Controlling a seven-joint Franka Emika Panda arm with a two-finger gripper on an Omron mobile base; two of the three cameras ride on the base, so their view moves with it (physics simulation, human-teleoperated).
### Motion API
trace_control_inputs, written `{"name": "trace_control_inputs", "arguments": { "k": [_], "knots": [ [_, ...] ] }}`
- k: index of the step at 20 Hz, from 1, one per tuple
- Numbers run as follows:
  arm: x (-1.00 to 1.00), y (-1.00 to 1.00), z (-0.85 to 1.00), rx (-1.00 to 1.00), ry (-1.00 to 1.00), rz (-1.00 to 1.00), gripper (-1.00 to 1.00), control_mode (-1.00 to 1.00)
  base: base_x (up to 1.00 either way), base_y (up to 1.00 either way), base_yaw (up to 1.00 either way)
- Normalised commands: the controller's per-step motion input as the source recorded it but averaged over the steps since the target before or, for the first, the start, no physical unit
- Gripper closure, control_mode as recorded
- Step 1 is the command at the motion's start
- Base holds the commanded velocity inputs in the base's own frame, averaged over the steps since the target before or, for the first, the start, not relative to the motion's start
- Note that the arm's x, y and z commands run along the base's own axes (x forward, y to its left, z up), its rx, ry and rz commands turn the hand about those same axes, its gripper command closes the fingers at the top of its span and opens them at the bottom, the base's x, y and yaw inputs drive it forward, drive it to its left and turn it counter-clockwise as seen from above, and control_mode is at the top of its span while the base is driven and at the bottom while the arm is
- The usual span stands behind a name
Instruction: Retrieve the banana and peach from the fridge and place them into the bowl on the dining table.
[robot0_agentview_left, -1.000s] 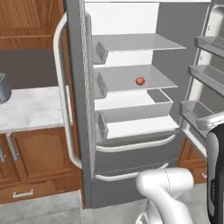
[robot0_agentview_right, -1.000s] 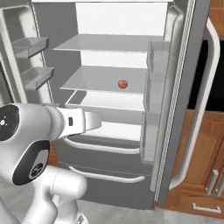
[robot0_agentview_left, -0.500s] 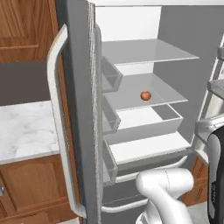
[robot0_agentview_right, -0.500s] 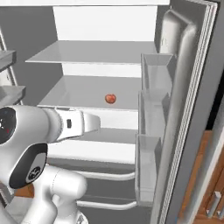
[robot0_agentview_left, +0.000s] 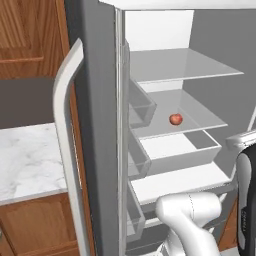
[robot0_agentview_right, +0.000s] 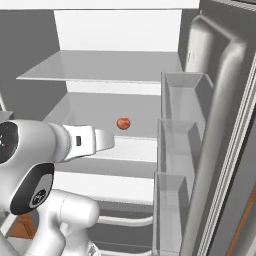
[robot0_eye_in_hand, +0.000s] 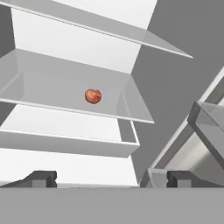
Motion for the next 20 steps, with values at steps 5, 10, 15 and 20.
{"name": "trace_control_inputs", "arguments": {
  "k": [5,10,15,20],
  "knots": [
    [0.00,0.00,0.00,0.00,0.00,0.00,-1.00,1.00,0.74,0.00,0.08],
    [0.00,0.00,0.00,0.00,0.00,0.00,-1.00,1.00,0.80,0.00,0.21],
    [0.00,0.00,0.00,0.00,0.00,0.00,-1.00,1.00,0.78,0.00,0.24],
    [0.00,0.00,0.00,0.00,0.00,0.00,-1.00,1.00,0.78,0.00,0.23]
  ]
}}
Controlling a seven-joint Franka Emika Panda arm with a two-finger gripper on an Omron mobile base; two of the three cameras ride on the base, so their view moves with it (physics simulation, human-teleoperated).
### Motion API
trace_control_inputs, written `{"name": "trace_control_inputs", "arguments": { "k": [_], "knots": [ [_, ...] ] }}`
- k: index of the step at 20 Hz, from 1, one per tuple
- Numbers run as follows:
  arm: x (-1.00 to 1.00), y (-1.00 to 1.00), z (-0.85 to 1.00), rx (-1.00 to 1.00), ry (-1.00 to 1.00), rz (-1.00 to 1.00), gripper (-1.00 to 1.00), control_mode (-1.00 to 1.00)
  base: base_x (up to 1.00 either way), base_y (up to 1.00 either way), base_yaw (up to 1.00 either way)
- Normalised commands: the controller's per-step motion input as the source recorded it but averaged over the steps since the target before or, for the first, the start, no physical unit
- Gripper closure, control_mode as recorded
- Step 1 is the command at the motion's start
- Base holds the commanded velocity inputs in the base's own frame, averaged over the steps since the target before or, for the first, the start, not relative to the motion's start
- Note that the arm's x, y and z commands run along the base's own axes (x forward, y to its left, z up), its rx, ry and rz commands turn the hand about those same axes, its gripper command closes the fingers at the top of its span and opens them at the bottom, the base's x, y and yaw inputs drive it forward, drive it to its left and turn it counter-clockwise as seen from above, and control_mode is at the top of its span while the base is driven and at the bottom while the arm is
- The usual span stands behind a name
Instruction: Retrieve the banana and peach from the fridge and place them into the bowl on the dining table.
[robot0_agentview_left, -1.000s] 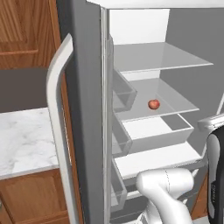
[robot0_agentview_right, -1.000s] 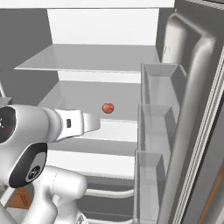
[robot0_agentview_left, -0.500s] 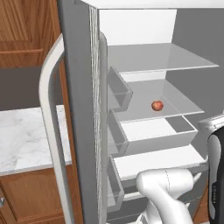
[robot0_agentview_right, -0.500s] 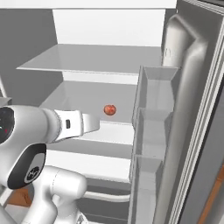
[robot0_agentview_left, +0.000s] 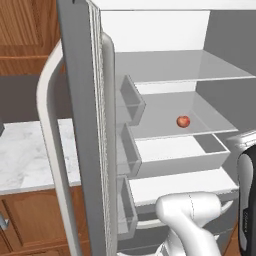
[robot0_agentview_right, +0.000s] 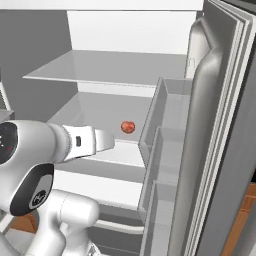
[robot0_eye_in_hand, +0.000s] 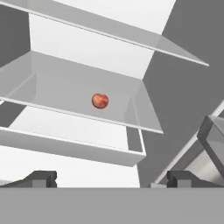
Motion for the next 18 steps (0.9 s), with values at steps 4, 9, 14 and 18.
{"name": "trace_control_inputs", "arguments": {
  "k": [4,9,14,18],
  "knots": [
    [0.38,0.04,-0.11,0.00,0.10,0.06,-1.00,-1.00,0.40,0.00,0.09],
    [0.82,0.17,-0.22,0.00,0.16,0.02,-1.00,-1.00,0.00,0.00,0.00],
    [0.67,0.14,-0.30,0.00,0.07,0.00,-1.00,-1.00,0.00,0.00,0.00],
    [0.48,0.00,-0.44,0.00,0.00,0.00,-1.00,-1.00,0.00,0.00,0.00]
  ]
}}
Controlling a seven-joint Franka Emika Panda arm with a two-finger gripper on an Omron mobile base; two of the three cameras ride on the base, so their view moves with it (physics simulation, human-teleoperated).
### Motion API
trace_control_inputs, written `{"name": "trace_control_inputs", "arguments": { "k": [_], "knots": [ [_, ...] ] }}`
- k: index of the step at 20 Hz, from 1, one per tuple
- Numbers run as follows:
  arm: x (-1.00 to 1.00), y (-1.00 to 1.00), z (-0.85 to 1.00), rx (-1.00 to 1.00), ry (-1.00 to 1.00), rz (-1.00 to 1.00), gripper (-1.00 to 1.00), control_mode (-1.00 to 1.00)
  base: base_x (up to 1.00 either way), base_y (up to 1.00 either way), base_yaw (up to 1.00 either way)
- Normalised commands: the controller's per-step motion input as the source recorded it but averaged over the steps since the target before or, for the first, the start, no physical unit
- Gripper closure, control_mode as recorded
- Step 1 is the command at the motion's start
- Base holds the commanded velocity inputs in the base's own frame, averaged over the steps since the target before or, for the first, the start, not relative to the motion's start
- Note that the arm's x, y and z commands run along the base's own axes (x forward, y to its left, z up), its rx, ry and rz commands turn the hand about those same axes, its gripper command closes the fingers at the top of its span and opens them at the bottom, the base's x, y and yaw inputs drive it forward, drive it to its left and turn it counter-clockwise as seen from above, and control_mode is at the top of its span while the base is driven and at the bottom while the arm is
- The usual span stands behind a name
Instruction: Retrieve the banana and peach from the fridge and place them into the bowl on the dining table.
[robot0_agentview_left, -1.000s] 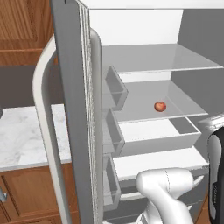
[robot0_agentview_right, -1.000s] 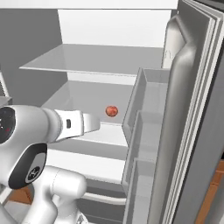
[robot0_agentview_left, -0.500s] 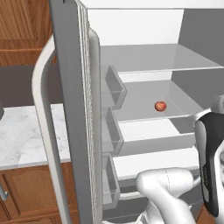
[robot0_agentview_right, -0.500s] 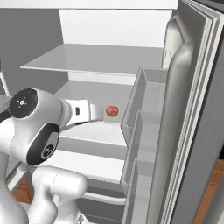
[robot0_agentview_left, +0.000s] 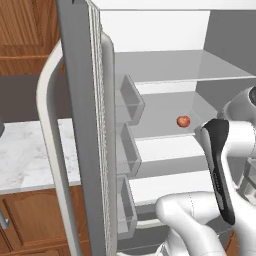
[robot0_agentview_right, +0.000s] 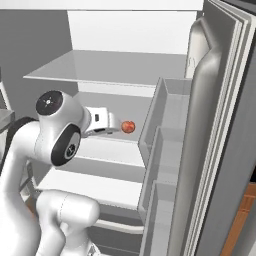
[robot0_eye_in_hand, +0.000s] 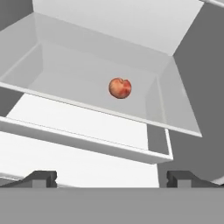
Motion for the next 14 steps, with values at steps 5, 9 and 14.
{"name": "trace_control_inputs", "arguments": {
  "k": [5,9,14],
  "knots": [
    [0.44,0.00,-0.47,0.06,0.00,-0.05,-1.00,-1.00,0.00,0.00,0.00],
    [0.31,-0.08,-0.35,0.16,0.00,-0.14,-1.00,-1.00,0.00,0.00,0.00],
    [0.33,-0.06,-0.20,0.18,0.00,-0.20,-1.00,-1.00,0.00,0.00,0.00]
  ]
}}
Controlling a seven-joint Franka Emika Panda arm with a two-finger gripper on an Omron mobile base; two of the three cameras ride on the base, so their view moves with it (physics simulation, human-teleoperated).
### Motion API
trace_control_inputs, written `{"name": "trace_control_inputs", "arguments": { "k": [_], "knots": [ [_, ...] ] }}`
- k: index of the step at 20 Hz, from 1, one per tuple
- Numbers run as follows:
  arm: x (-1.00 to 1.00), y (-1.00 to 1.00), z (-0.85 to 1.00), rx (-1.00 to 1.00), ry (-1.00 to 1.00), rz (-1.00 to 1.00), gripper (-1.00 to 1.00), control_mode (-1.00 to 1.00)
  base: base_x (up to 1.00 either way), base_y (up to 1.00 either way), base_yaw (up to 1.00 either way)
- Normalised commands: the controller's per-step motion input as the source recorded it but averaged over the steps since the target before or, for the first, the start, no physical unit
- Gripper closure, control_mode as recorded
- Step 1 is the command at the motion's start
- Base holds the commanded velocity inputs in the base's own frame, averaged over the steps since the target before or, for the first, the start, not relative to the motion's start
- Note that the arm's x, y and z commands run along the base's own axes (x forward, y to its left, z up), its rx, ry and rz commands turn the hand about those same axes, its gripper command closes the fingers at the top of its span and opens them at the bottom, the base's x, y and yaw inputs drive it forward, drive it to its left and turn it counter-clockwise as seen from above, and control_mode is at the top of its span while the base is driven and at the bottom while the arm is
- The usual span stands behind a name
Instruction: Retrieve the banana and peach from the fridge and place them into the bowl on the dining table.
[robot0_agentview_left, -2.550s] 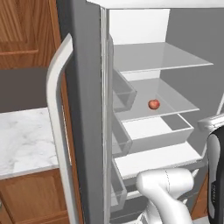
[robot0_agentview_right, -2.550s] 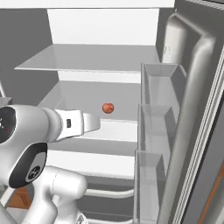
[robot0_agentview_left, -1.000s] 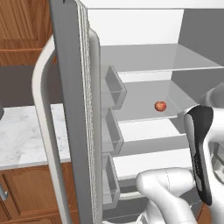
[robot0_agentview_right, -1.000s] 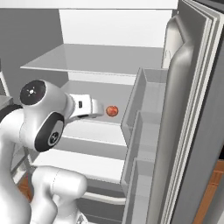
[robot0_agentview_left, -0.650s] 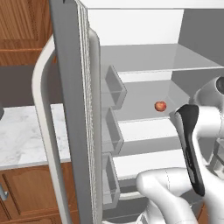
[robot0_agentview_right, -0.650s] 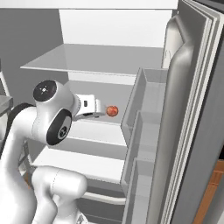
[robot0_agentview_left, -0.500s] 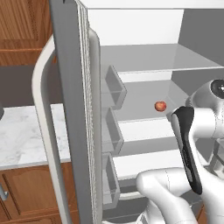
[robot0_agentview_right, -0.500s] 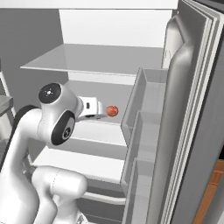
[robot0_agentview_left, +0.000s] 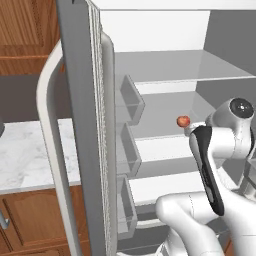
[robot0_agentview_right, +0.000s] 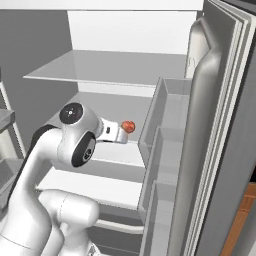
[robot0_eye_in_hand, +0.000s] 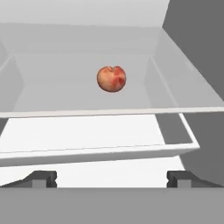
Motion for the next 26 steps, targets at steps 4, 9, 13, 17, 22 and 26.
{"name": "trace_control_inputs", "arguments": {
  "k": [4,9,13,17,22,26],
  "knots": [
    [0.34,-0.08,0.00,0.13,0.01,-0.10,-1.00,-1.00,0.00,0.00,0.00],
    [0.52,-0.16,0.00,0.06,0.02,0.00,-1.00,-1.00,0.00,0.00,0.00],
    [0.54,-0.06,-0.07,0.02,0.01,0.00,-1.00,-1.00,0.00,0.00,0.00],
    [0.57,0.00,-0.15,0.00,0.02,0.00,-1.00,-1.00,0.00,0.00,0.00],
    [0.49,0.00,-0.21,0.00,0.00,0.00,-1.00,-1.00,0.00,0.00,0.00],
    [0.44,-0.04,-0.20,0.00,0.00,0.00,-1.00,-1.00,0.00,0.00,0.00]
  ]
}}
